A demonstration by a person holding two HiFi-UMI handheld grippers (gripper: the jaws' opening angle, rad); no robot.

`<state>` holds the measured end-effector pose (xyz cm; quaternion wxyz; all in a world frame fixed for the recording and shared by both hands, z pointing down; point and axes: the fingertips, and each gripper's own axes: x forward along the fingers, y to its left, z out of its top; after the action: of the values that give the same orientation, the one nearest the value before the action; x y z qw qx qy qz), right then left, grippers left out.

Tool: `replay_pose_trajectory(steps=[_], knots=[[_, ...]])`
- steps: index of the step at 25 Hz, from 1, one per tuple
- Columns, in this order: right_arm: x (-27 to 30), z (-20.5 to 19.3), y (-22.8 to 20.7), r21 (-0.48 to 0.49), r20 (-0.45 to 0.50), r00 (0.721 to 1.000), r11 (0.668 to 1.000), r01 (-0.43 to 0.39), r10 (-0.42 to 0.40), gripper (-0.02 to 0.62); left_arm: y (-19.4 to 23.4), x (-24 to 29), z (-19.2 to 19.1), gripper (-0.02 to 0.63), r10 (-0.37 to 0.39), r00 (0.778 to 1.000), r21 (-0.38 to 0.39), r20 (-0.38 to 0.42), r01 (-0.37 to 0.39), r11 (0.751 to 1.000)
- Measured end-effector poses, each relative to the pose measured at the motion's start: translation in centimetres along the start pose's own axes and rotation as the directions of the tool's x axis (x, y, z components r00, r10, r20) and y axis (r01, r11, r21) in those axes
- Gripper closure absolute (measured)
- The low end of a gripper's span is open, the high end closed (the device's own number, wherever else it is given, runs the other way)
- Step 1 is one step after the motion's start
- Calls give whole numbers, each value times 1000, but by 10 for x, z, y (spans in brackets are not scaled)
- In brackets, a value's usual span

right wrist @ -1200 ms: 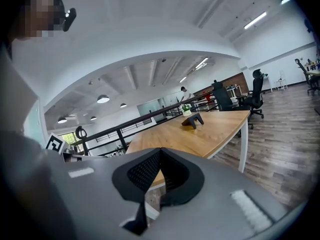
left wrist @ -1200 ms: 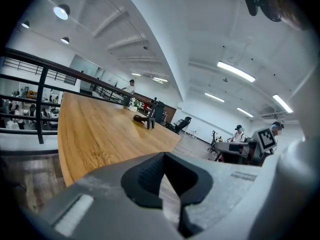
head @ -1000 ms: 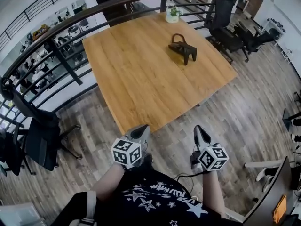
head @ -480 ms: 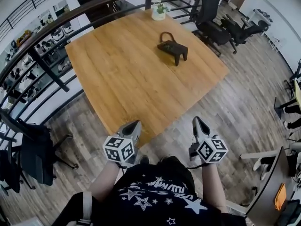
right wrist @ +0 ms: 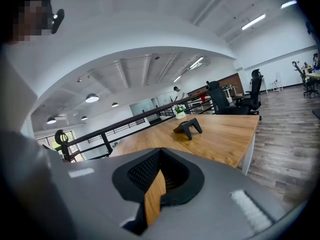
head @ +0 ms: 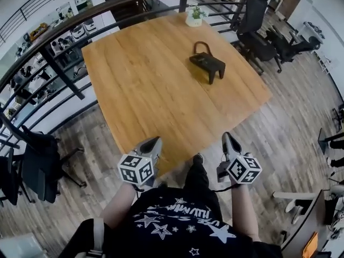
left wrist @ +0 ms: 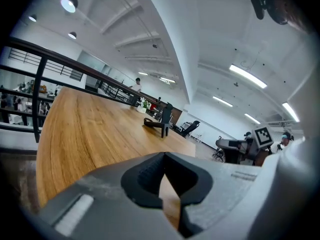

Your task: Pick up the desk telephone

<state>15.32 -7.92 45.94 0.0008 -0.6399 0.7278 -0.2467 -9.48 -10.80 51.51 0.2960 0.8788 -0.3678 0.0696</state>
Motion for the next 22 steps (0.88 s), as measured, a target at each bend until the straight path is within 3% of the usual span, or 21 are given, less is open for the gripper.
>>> replay_pose_trajectory(steps=[5,13,22], knots=[[55,8,-18,11,-30,995,995,-96,96,592,8,23,4,604,88,996,-30,27,-87,996],[147,28,-62,-7,-149,961,972,-235,231,592,16,90,16,604,223,974,-110,50,-216,970],[211,56,-121,61,-199,934,955,-292,298,592,11,161,45,604,317,944,-130,86,-305,943]])
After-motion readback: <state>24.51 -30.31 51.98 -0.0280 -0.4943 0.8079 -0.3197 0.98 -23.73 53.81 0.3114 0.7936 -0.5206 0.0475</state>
